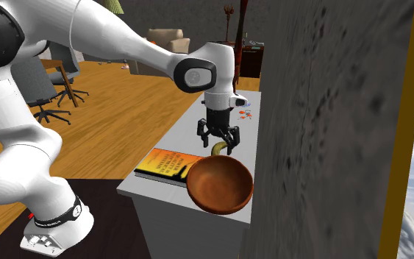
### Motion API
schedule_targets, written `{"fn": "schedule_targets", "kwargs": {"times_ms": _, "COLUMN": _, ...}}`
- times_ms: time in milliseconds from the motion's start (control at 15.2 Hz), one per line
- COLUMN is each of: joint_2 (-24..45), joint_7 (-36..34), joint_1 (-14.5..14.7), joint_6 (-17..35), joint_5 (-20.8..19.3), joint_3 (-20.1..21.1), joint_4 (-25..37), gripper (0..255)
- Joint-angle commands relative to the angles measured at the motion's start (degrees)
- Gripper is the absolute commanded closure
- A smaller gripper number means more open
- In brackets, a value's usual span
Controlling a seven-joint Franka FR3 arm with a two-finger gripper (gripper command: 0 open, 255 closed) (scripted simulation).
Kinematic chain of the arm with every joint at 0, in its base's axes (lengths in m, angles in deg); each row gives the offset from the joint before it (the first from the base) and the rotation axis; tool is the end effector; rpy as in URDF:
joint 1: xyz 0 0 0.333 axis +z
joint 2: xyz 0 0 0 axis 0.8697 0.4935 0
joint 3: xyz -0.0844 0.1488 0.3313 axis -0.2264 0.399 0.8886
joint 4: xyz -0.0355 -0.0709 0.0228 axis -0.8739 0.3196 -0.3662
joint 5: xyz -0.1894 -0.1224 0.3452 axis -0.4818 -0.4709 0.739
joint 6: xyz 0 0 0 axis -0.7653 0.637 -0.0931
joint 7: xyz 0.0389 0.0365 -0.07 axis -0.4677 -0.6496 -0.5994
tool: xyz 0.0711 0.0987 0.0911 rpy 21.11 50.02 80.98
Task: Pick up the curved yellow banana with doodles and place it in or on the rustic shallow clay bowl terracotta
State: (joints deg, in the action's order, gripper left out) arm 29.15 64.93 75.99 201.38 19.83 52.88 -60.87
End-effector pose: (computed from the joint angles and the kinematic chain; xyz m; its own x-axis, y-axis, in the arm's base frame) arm 0.5580 0.1456 0.4372 0.5113 0.8568 -0.0667 0.8594 -0.5091 0.0474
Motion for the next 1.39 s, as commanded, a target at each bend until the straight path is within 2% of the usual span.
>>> {"fn": "schedule_targets", "kwargs": {"times_ms": 0, "joint_2": 0.0, "joint_7": 0.0, "joint_1": 0.0, "joint_6": 0.1, "joint_5": 0.0, "joint_3": 0.0, "joint_4": 0.0, "gripper": 0}}
{"fn": "schedule_targets", "kwargs": {"times_ms": 198, "joint_2": 0.0, "joint_7": 0.0, "joint_1": 0.0, "joint_6": 0.1, "joint_5": 0.0, "joint_3": 0.0, "joint_4": 0.0, "gripper": 0}}
{"fn": "schedule_targets", "kwargs": {"times_ms": 264, "joint_2": 0.0, "joint_7": 0.0, "joint_1": 0.0, "joint_6": 0.1, "joint_5": 0.0, "joint_3": 0.0, "joint_4": 0.0, "gripper": 255}}
{"fn": "schedule_targets", "kwargs": {"times_ms": 858, "joint_2": 0.0, "joint_7": 0.0, "joint_1": 0.0, "joint_6": 0.1, "joint_5": 0.0, "joint_3": 0.0, "joint_4": 0.0, "gripper": 255}}
{"fn": "schedule_targets", "kwargs": {"times_ms": 1320, "joint_2": -1.4, "joint_7": 0.4, "joint_1": 0.0, "joint_6": -5.1, "joint_5": 0.2, "joint_3": 0.0, "joint_4": 3.7, "gripper": 255}}
